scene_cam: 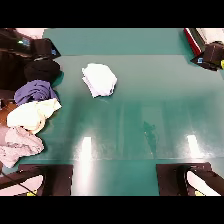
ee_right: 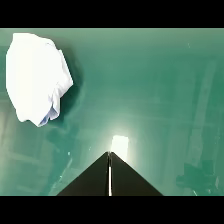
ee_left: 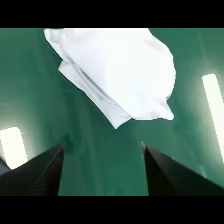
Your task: Fold the shirts.
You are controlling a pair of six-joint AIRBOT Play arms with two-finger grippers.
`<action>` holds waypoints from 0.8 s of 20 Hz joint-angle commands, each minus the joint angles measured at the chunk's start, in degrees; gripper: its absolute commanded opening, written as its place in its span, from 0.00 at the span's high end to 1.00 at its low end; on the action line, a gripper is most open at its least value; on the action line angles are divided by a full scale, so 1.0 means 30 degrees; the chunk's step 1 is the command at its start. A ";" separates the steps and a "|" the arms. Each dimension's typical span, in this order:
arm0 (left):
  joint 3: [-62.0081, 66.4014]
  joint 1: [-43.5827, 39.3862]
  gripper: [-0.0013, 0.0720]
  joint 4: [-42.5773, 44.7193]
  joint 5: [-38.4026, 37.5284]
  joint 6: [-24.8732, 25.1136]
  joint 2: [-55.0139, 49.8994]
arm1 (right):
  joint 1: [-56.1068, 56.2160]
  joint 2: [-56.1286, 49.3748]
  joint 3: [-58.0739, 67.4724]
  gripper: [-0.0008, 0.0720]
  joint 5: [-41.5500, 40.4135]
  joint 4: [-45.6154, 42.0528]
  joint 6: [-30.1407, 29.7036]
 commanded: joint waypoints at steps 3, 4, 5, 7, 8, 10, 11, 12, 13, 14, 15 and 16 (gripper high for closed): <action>-0.0845 0.0007 0.20 -0.3300 0.2251 0.0000 -0.4561 | 0.0015 0.0000 -0.0007 0.96 0.0000 0.0051 0.0015; -0.0845 0.0007 0.20 -0.3832 0.2470 0.0007 -0.5544 | 0.0015 0.0000 -0.0007 0.96 0.0189 0.0051 0.0007; -0.0845 0.0007 0.20 -0.4364 0.2674 0.0022 -0.6404 | 0.0015 -0.0007 -0.0007 0.96 0.0262 0.0051 0.0015; -0.0845 -0.0029 0.20 -0.5377 0.3279 0.0109 -0.7956 | 0.0015 0.0000 -0.0007 0.96 0.0342 0.0044 0.0015; -0.0845 -0.0146 0.20 -0.5843 0.3767 0.0357 -0.8626 | 0.0015 0.0000 -0.0007 0.96 0.0342 0.0051 0.0015; -0.0845 -0.0481 0.20 -0.6462 0.4896 0.0678 -0.9661 | 0.0015 0.0000 -0.0007 0.96 0.0342 0.0051 0.0015; -0.0845 -0.0641 0.20 -0.6630 0.5646 0.0678 -1.0032 | 0.0015 0.0000 -0.0007 0.96 0.0342 0.0044 0.0007; -0.0838 -0.0882 0.20 -0.6710 0.6419 0.0692 -1.0346 | 0.0015 0.0000 -0.0007 0.96 0.0342 0.0044 0.0015; -0.0845 -0.1071 0.20 -0.6710 0.7089 0.0678 -1.0535 | 0.0015 0.0000 -0.0007 0.96 0.0342 0.0044 0.0007; -0.0845 -0.1188 0.20 -0.6659 0.7519 0.0678 -1.0703 | 0.0015 0.0000 -0.0015 0.96 0.0342 0.0029 0.0015; -0.0845 -0.1282 0.21 -0.6732 0.7730 0.0663 -1.0841 | 0.0015 0.0000 -0.0015 0.96 0.0335 0.0036 0.0015; -0.0845 -0.1377 0.23 -0.6615 0.7817 0.0663 -1.0863 | 0.0015 0.0000 -0.0007 0.96 0.0335 0.0036 0.0015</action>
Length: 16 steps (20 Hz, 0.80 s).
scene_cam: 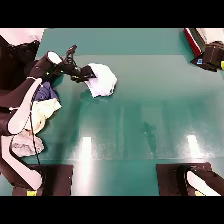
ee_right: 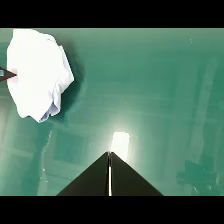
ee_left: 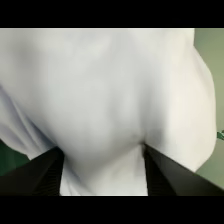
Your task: Fold the shirts.
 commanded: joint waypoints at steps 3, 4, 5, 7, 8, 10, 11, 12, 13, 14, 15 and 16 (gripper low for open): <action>0.0430 -0.0342 0.94 -0.0670 0.1071 0.0080 -0.0554 | 0.0015 0.0000 -0.0007 0.96 -0.0022 -0.0007 0.0007; 0.0976 -0.0342 0.94 -0.0794 0.0415 0.0080 -0.0532 | 0.0015 0.0000 -0.0007 0.96 -0.0022 -0.0007 0.0007; 0.1814 -0.0342 0.94 -0.0787 -0.0495 0.0153 -0.0466 | 0.0015 0.0000 -0.0007 0.96 -0.0117 0.0000 0.0000; 0.4167 -0.0503 0.94 -0.1297 -0.2586 0.1333 -0.0138 | 0.0000 0.0000 0.0262 0.96 -0.0350 -0.0087 0.0007; 0.5326 -0.0678 0.94 -0.1668 -0.3555 0.1967 0.0270 | 0.0000 0.0000 0.0670 0.96 -0.0452 -0.0153 0.0000; 0.7417 -0.1341 0.95 -0.2047 -0.5362 0.3031 0.1508 | 0.0000 0.0000 0.1843 0.96 -0.0605 -0.0153 0.0000; 0.7701 -0.1821 0.95 -0.2470 -0.5748 0.3585 0.2535 | 0.0015 0.0000 0.2492 0.96 -0.0707 -0.0160 0.0000; 0.7701 -0.2310 0.94 -0.2783 -0.5931 0.3905 0.3504 | 0.0015 0.0000 0.3067 0.96 -0.0729 -0.0182 0.0000; 0.7701 -0.2907 0.94 -0.2863 -0.6288 0.4197 0.4473 | 0.0015 0.0000 0.3570 0.96 -0.0729 -0.0197 0.0000; 0.7694 -0.3475 0.94 -0.2878 -0.6732 0.4452 0.5311 | 0.0007 0.0000 0.4029 0.96 -0.0721 -0.0204 0.0000; 0.7665 -0.4087 0.94 -0.2885 -0.7176 0.4583 0.6149 | 0.0007 0.0000 0.4393 0.96 -0.0714 -0.0226 0.0000; 0.7665 -0.4648 0.94 -0.2907 -0.7366 0.4590 0.6856 | 0.0007 0.0000 0.4707 0.96 -0.0721 -0.0226 -0.0007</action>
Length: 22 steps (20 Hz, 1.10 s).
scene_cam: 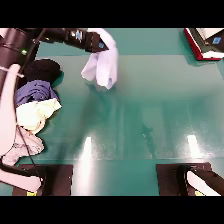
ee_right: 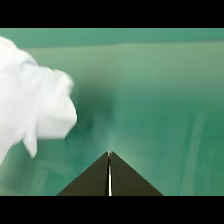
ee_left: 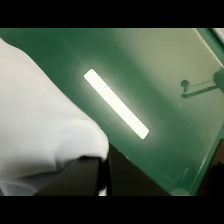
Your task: Fold the shirts.
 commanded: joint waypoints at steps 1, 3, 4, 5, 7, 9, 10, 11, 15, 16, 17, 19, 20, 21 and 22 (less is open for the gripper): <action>0.0408 -0.1945 0.94 -0.0401 -0.1479 0.0831 0.2790 | 0.0007 0.0000 0.1341 0.96 -0.0087 -0.0051 -0.0007; 0.0408 -0.2747 0.94 -0.0408 -0.1435 0.1537 0.3898 | 0.0015 0.0000 0.1610 0.96 -0.0066 -0.0153 -0.0007; 0.0401 -0.2987 0.94 -0.0386 -0.1450 0.1814 0.4248 | 0.0015 0.0000 0.1683 0.96 -0.0044 -0.0386 0.0000; 0.0372 -0.3096 0.94 -0.0313 -0.1574 0.1872 0.4386 | 0.0015 0.0000 0.1676 0.96 -0.0015 -0.0474 0.0000; -0.0474 -0.3118 0.94 0.0546 -0.1821 0.1836 0.4379 | 0.0015 0.0000 0.1668 0.96 0.0299 -0.0481 0.0000; -0.2834 -0.3118 0.94 0.2157 -0.1523 0.1807 0.4328 | 0.0015 0.0000 0.1661 0.96 0.0780 -0.0481 0.0000; -0.4233 -0.3118 0.94 0.2739 -0.1297 0.1792 0.4189 | 0.0015 0.0000 0.1661 0.96 0.0903 -0.0481 0.0000; -0.5508 -0.3118 0.94 0.3053 -0.0954 0.1800 0.3912 | 0.0015 0.0000 0.1661 0.96 0.1005 -0.0481 0.0000; -0.7876 -0.2929 0.08 0.5151 -0.0568 0.0517 0.2244 | 0.0015 0.0000 0.1661 0.96 0.1173 -0.0481 0.0000; -0.7876 -0.2470 0.08 0.5632 -0.1239 -0.0423 0.2157 | 0.0015 0.0000 0.1661 0.96 0.1195 -0.0488 0.0000; -0.7876 -0.1865 0.08 0.5625 -0.2157 -0.0627 0.2215 | 0.0007 0.0000 0.1661 0.96 0.1304 -0.0532 0.0000; -0.8182 -0.0619 0.08 0.5646 -0.4248 -0.1137 0.2390 | 0.0015 0.0000 0.1661 0.96 0.1464 -0.0539 -0.0007; -0.9012 -0.0291 0.08 0.5625 -0.4379 -0.1355 0.2783 | 0.0015 0.0000 0.1661 0.96 0.1508 -0.0539 -0.0007; -1.0440 -0.0182 0.08 0.5632 -0.4051 -0.1348 0.3381 | 0.0015 -0.0007 0.1661 0.96 0.1515 -0.0532 -0.0007; -1.2240 -0.0240 0.08 0.5603 -0.3337 -0.1341 0.4095 | 0.0015 -0.0007 0.1661 0.96 0.1515 -0.0532 -0.0007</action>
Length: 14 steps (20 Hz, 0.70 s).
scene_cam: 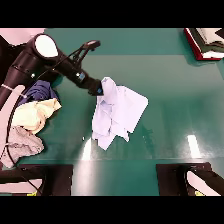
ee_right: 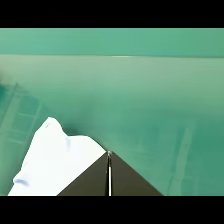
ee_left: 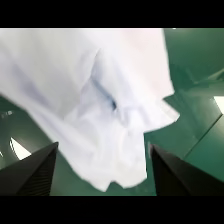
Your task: Fold the shirts.
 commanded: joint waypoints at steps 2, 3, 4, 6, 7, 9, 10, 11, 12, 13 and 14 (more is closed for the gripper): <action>-0.6455 0.0401 0.08 0.0459 0.2113 -0.0597 0.2229 | 0.0015 -0.0007 0.0015 0.96 0.0153 0.0000 -0.0007; -0.8058 0.0401 0.08 0.0532 0.3344 -0.0597 0.2586 | 0.0015 0.0000 0.0015 0.96 0.0168 0.0007 -0.0007; -0.9428 0.0401 0.08 0.0517 0.4422 -0.0605 0.2659 | 0.0015 -0.0007 0.0015 0.96 0.0248 0.0015 -0.0007; -1.1395 0.0393 0.08 -0.0306 0.6433 -0.0459 0.2616 | 0.0015 -0.0007 0.0007 0.96 0.0379 0.0015 -0.0007; -1.2043 0.0393 0.08 -0.0903 0.7380 -0.0087 0.2616 | 0.0015 -0.0007 0.0007 0.96 0.0452 0.0015 0.0000; -1.2531 0.0393 0.08 -0.2098 0.8218 0.0736 0.2375 | 0.0015 -0.0138 0.0015 0.96 0.0627 0.0080 0.0000; -1.2524 0.0393 0.08 -0.2863 0.8408 0.1282 0.2157 | 0.0015 -0.0299 0.0007 0.96 0.0918 0.0073 0.0000; -1.2524 0.0393 0.21 -0.3548 0.8546 0.1654 0.1923 | 0.0015 -0.0554 0.0007 0.96 0.1443 0.0073 0.0000; -1.2517 0.0393 0.46 -0.3985 0.8619 0.2069 0.1654 | 0.0022 -0.0933 0.0007 0.96 0.1967 0.0087 0.0000; -1.2524 0.0393 0.61 -0.4065 0.8692 0.2069 0.1443 | 0.0015 -0.1341 0.0007 0.96 0.2455 0.0073 0.0000; -1.2517 0.0401 0.84 -0.4058 0.8728 0.2076 0.1362 | 0.0015 -0.1792 0.0007 0.96 0.2900 0.0036 0.0000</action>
